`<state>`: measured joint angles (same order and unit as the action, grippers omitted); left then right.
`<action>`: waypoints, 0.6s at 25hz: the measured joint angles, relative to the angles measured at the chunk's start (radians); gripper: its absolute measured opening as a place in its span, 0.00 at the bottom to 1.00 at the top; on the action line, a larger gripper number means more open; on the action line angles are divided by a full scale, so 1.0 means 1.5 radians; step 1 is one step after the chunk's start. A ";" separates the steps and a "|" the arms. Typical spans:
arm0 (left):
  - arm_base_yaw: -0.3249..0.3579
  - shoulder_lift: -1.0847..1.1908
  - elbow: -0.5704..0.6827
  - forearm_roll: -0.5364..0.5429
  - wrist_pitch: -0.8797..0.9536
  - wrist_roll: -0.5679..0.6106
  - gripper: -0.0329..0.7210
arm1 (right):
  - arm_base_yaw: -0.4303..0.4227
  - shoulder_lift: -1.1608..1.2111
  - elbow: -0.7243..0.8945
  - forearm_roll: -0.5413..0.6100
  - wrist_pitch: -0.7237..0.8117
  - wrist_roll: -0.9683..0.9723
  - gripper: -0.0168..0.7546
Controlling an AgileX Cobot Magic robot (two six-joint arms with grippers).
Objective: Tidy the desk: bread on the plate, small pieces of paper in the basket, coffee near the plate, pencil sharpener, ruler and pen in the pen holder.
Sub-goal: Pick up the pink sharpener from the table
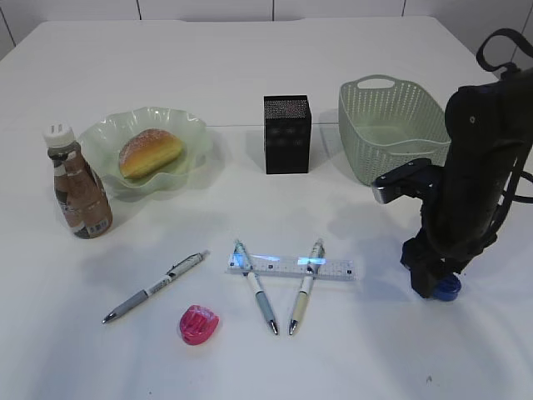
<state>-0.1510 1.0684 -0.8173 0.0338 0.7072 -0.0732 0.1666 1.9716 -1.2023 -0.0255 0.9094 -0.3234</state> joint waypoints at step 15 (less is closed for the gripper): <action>0.000 0.000 0.000 0.003 0.003 0.000 0.74 | 0.000 0.023 0.000 -0.001 -0.003 0.000 0.74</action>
<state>-0.1510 1.0684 -0.8173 0.0385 0.7118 -0.0732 0.1666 2.0055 -1.2023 -0.0273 0.9049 -0.3234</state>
